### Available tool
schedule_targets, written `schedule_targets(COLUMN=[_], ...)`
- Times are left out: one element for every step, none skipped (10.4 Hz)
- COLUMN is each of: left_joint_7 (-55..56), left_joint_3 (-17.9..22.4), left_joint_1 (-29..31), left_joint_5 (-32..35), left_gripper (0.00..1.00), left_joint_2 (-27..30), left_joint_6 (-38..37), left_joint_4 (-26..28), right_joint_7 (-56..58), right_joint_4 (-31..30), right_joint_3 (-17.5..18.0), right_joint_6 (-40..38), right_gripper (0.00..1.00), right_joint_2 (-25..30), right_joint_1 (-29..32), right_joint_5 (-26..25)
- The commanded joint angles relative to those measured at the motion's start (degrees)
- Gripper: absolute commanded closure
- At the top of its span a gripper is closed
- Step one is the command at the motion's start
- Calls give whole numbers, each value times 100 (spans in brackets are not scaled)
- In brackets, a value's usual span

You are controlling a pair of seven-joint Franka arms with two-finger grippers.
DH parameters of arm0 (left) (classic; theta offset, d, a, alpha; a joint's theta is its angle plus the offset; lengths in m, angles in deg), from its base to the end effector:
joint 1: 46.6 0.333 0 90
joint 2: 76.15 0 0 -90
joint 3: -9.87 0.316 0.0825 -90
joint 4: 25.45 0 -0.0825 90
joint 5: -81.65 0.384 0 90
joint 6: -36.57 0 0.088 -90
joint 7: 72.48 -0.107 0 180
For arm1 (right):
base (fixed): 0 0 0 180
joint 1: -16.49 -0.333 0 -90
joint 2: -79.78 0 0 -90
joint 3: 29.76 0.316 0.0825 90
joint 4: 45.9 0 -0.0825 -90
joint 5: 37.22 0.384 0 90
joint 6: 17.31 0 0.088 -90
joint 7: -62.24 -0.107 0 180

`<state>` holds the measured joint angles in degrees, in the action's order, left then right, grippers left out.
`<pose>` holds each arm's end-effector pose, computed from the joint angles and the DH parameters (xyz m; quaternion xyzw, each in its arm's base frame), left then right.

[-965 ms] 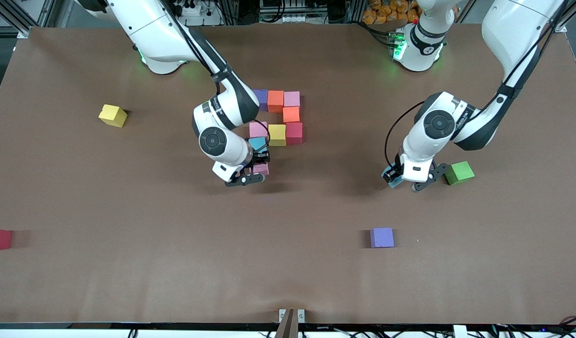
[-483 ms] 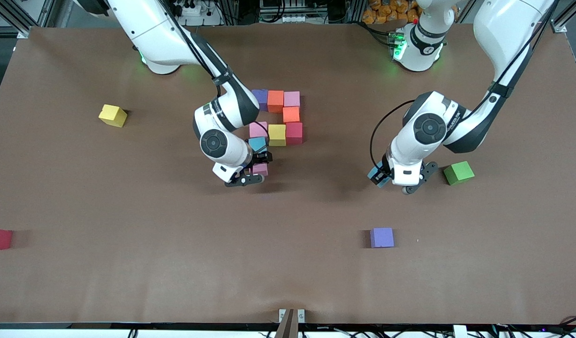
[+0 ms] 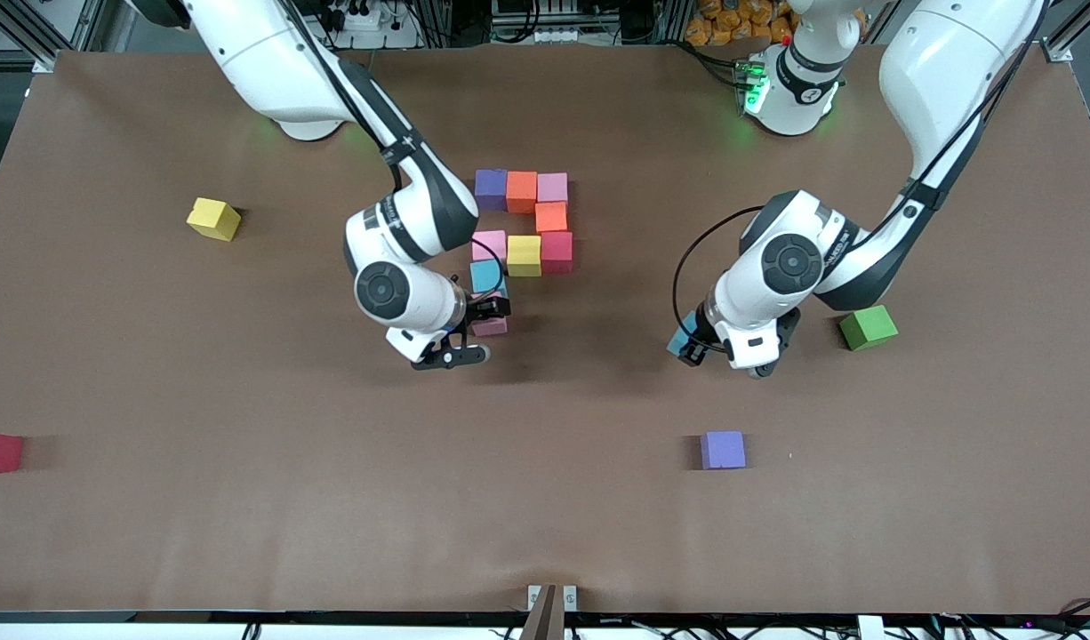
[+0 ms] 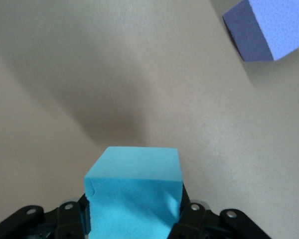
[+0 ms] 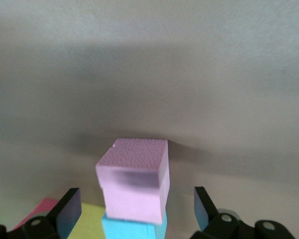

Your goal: Form number 2 with 11 blocks

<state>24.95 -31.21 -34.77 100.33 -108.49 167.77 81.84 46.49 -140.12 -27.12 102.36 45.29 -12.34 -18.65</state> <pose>0.5710 -0.2762 0.2750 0.8632 0.5015 -0.0475 0.0330 0.5650 0.3604 0.2542 -0.9852 -0.0415 0.1303 0.1031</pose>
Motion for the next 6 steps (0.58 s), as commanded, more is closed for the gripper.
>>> schedule_targets(left_joint_7=[747,1108,1364,1645,1952,2355], left_joint_3=[12,21,30,30,152,457], left_joint_1=[-365,-540,-707,-866,-1094,-1505], left_joint_5=[-93,-84,-84,-67,-67,-84], left_gripper=[100,100,100,100,100,100], left_joint_2=[-262,-446,-605,-711,-764,-791], left_joint_6=[-269,-514,-682,-718,-718,-710], left_joint_4=[-505,-812,-1076,-1174,-1201,-1332], right_joint_7=[36,89,177,264,274,274], right_joint_4=[290,290,282,221,185,194], right_joint_3=[-52,-96,-192,-307,-456,-553], right_joint_6=[-671,-865,-1110,-1322,-1454,-1560], right_gripper=[0,0,0,0,0,0], right_joint_2=[179,302,433,643,828,969], right_joint_1=[185,246,299,300,352,431], right_joint_5=[24,-11,-116,-378,-615,-801])
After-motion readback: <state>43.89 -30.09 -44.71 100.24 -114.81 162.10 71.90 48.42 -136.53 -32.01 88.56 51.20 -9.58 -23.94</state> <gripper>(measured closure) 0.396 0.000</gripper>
